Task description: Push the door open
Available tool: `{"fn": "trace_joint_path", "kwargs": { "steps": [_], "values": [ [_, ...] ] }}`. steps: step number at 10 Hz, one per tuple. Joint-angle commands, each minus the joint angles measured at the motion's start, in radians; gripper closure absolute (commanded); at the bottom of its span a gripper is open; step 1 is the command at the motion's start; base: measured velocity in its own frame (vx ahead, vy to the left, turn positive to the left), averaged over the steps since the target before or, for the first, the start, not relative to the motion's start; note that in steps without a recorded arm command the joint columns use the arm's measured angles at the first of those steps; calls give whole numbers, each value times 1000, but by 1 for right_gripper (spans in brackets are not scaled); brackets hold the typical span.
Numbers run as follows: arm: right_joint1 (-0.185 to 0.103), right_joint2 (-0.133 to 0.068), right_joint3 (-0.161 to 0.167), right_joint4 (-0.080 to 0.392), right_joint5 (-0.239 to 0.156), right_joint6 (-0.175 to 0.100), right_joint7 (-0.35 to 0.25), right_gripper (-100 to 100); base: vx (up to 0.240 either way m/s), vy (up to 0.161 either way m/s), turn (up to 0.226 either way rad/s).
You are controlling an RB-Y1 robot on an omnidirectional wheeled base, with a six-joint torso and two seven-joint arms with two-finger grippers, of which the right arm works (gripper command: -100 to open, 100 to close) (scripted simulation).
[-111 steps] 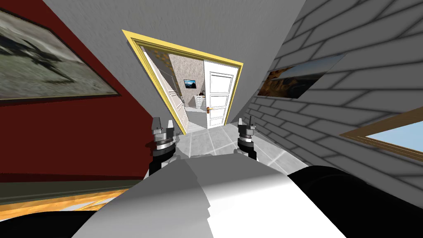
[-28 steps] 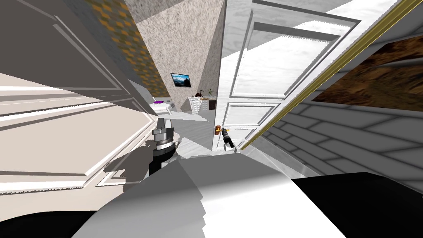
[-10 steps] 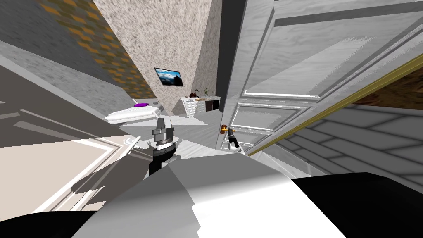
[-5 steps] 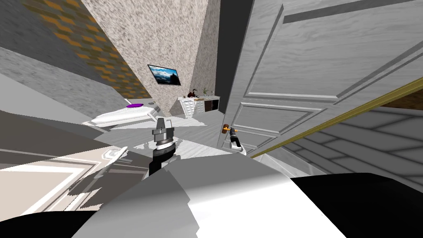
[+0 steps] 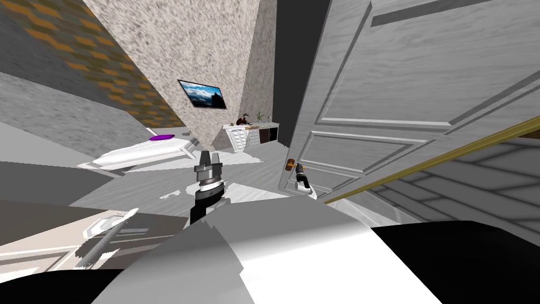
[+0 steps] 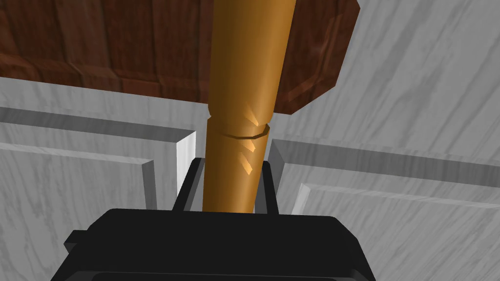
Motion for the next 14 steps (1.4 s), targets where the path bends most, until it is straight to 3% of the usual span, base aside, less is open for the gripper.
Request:
{"fn": "trace_joint_path", "kwargs": {
  "steps": [1,11,12,13,14],
  "values": [
    [2,-1,-29,-17,-3,-2,5,100,153,74,-69],
    [-1,70,-125,-15,-20,-2,15,100,171,59,-74],
    [7,60,-129,-13,-21,-2,14,100,68,11,-50],
    [9,40,-153,-17,-26,-2,17,100,146,6,-52],
    [10,35,-162,-18,-27,-2,19,100,206,46,-72]
  ]
}}
